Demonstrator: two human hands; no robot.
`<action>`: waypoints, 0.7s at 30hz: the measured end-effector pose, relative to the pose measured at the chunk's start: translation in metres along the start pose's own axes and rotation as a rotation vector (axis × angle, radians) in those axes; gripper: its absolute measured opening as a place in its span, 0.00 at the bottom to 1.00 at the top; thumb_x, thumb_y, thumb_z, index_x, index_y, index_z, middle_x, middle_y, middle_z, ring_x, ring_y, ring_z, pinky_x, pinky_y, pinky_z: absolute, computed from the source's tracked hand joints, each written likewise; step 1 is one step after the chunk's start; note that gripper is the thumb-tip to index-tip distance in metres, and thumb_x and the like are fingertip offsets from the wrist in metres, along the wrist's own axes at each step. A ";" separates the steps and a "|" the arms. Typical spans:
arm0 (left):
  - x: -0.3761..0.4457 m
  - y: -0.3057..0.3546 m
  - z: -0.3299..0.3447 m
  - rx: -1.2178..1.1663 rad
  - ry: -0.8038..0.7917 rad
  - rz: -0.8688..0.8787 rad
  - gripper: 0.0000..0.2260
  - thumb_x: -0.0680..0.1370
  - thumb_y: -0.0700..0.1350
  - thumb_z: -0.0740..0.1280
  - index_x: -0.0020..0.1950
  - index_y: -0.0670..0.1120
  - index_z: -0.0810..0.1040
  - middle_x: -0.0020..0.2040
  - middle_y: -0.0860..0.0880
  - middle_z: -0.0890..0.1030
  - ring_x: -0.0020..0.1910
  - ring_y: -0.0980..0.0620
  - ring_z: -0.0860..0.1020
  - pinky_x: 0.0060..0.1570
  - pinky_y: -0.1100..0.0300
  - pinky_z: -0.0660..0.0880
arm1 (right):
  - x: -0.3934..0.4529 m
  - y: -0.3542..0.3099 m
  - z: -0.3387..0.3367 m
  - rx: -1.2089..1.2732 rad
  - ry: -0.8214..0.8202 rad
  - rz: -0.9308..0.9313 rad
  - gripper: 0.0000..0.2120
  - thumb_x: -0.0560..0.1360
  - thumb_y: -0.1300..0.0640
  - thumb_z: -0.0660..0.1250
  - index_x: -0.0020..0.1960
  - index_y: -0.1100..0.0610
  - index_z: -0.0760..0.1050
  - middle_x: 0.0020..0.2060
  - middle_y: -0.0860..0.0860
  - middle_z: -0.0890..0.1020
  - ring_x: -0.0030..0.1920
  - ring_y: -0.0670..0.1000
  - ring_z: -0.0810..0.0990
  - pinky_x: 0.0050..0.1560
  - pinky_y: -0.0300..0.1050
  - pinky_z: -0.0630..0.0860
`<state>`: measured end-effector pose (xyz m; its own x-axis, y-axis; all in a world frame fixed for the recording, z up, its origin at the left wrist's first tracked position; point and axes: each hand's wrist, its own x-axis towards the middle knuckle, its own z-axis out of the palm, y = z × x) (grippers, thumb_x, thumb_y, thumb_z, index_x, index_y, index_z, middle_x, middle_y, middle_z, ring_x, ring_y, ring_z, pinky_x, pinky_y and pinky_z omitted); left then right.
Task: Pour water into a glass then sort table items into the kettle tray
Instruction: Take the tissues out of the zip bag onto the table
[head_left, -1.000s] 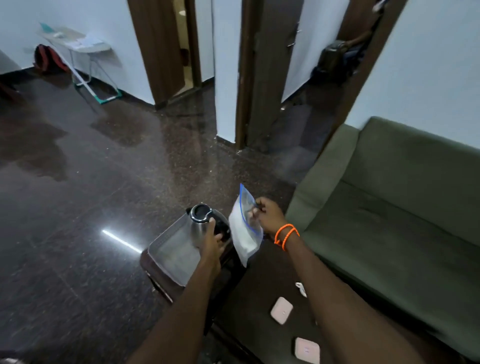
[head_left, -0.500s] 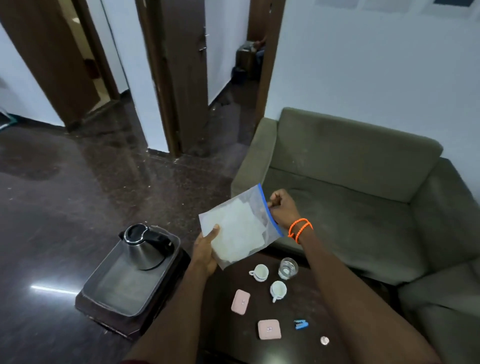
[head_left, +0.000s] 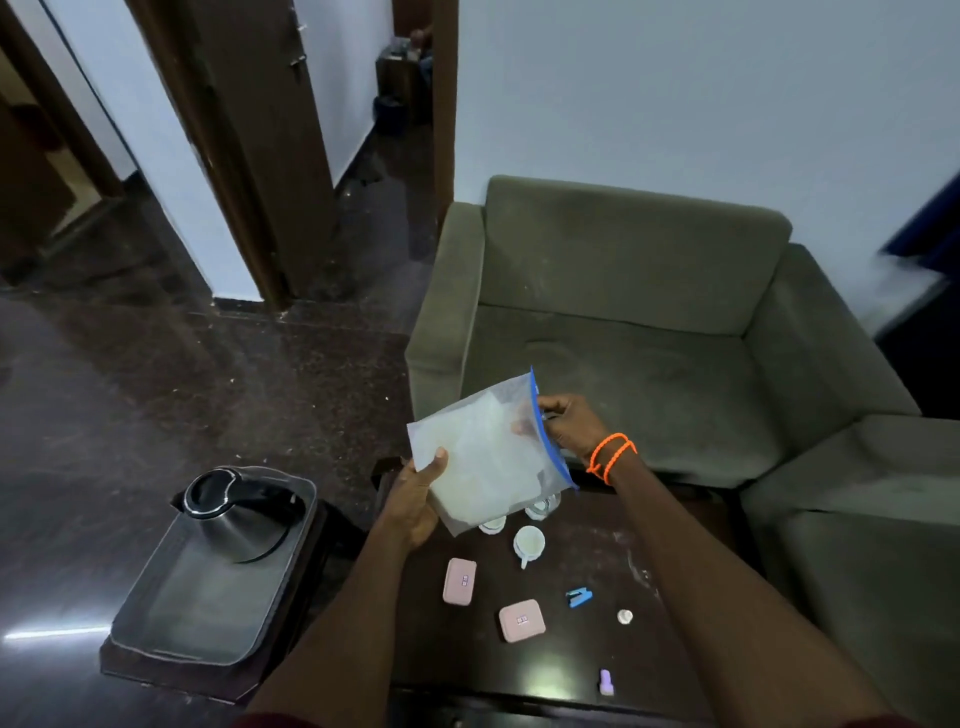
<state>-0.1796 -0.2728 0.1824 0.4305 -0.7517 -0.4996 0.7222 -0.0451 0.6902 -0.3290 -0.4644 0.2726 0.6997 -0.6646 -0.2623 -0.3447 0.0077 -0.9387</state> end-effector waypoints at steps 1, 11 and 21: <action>0.000 -0.001 0.002 -0.006 -0.009 -0.015 0.16 0.83 0.43 0.67 0.70 0.43 0.76 0.66 0.40 0.82 0.66 0.39 0.80 0.69 0.35 0.73 | -0.002 0.001 0.000 0.014 0.043 -0.004 0.09 0.72 0.64 0.76 0.51 0.58 0.86 0.44 0.55 0.88 0.41 0.51 0.85 0.43 0.46 0.82; 0.000 -0.006 0.011 -0.008 -0.096 -0.095 0.21 0.80 0.44 0.69 0.72 0.41 0.75 0.68 0.39 0.81 0.65 0.41 0.81 0.63 0.43 0.80 | -0.008 0.014 -0.006 0.056 0.093 0.047 0.04 0.73 0.59 0.74 0.47 0.55 0.87 0.46 0.58 0.87 0.49 0.64 0.84 0.55 0.62 0.82; 0.001 -0.002 0.021 -0.027 -0.079 -0.120 0.23 0.83 0.58 0.63 0.69 0.43 0.78 0.64 0.41 0.84 0.62 0.43 0.83 0.62 0.44 0.77 | -0.010 0.016 -0.005 0.025 0.217 0.018 0.05 0.74 0.61 0.73 0.45 0.54 0.88 0.42 0.58 0.87 0.44 0.65 0.85 0.47 0.60 0.84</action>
<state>-0.1916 -0.2875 0.1916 0.2970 -0.7913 -0.5344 0.7807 -0.1210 0.6130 -0.3444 -0.4618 0.2616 0.5412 -0.8095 -0.2274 -0.3383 0.0380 -0.9403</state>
